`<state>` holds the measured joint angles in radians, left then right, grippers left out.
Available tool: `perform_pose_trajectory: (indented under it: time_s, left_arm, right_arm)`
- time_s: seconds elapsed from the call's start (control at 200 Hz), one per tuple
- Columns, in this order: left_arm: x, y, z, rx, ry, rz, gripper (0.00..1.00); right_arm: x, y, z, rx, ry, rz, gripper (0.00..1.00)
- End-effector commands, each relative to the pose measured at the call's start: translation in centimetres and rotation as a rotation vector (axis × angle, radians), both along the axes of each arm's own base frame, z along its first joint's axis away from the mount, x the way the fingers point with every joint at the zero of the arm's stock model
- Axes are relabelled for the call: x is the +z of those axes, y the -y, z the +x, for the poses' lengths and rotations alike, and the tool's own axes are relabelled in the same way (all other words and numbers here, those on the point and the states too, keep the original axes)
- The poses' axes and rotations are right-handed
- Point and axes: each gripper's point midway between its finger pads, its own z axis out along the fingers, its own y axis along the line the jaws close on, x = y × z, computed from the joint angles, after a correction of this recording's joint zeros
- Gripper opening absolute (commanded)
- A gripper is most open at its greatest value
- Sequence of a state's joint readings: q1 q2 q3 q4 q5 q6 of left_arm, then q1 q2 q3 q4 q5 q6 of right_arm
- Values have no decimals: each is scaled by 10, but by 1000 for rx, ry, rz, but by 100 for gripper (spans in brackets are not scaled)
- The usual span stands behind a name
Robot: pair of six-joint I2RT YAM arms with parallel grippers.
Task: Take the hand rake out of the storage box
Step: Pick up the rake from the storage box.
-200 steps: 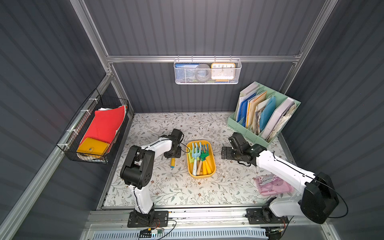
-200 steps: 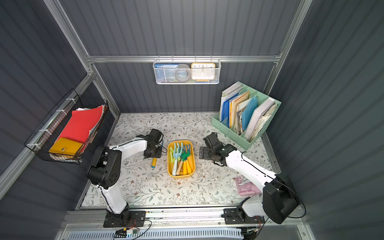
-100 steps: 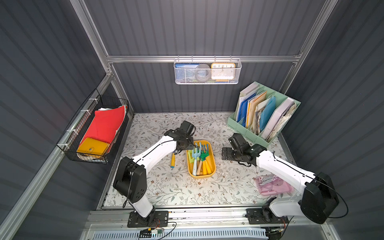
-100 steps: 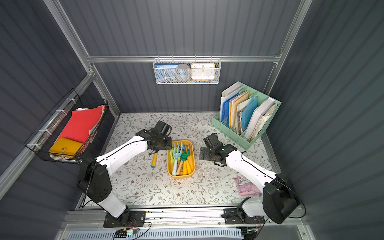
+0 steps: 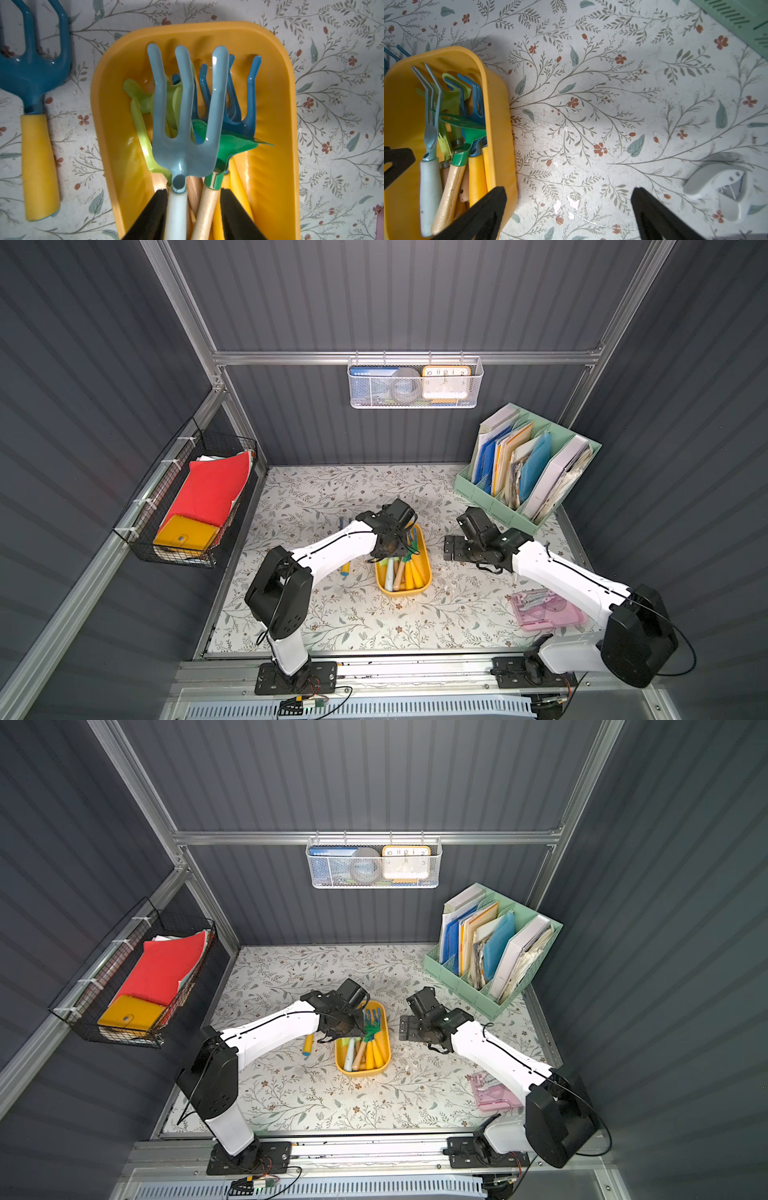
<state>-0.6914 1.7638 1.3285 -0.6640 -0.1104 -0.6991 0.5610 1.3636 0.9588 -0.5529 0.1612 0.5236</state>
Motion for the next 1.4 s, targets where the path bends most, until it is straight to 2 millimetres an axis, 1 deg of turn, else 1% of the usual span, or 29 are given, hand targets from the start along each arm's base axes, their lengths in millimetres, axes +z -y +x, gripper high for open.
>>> perform_pose_trajectory:
  time_s: [0.0,0.135,0.255,0.45,0.585,0.735,0.84,0.905,1.046,1.246,1.391]
  left_arm:
    - [-10,-4,-11,25,-34,9,46]
    - [-15,-7,-19,26,-47,0,44]
    - [-24,-6,-26,18,-69,-12,43]
    - [-34,-9,-28,20,-82,0,39]
    - [-40,-8,-28,12,-87,9,34]
    - [-42,-7,-27,1,-88,12,24]
    - [-36,-7,-25,0,-69,5,21]
    - [-29,-5,-22,-7,-50,-3,19]
    - [-10,1,-14,-30,-10,-24,18]
    - [7,6,-5,-42,24,-32,16]
    - [26,10,2,-41,68,-55,16]
  right_arm:
    - [-8,3,-4,-11,-18,-14,99]
    - [-12,0,-3,-8,-27,-6,99]
    - [-14,-2,-2,-9,-30,-1,99]
    - [-16,-2,-2,-13,-31,1,99]
    - [-16,-1,-4,-15,-33,5,99]
    - [-17,0,-7,-15,-35,8,99]
    - [-17,2,-8,-17,-38,3,99]
    - [-16,2,-8,-19,-34,3,99]
    - [-16,1,-8,-19,-33,8,99]
    - [-16,2,-8,-19,-31,6,99]
    - [-14,3,-9,-16,-28,-2,99]
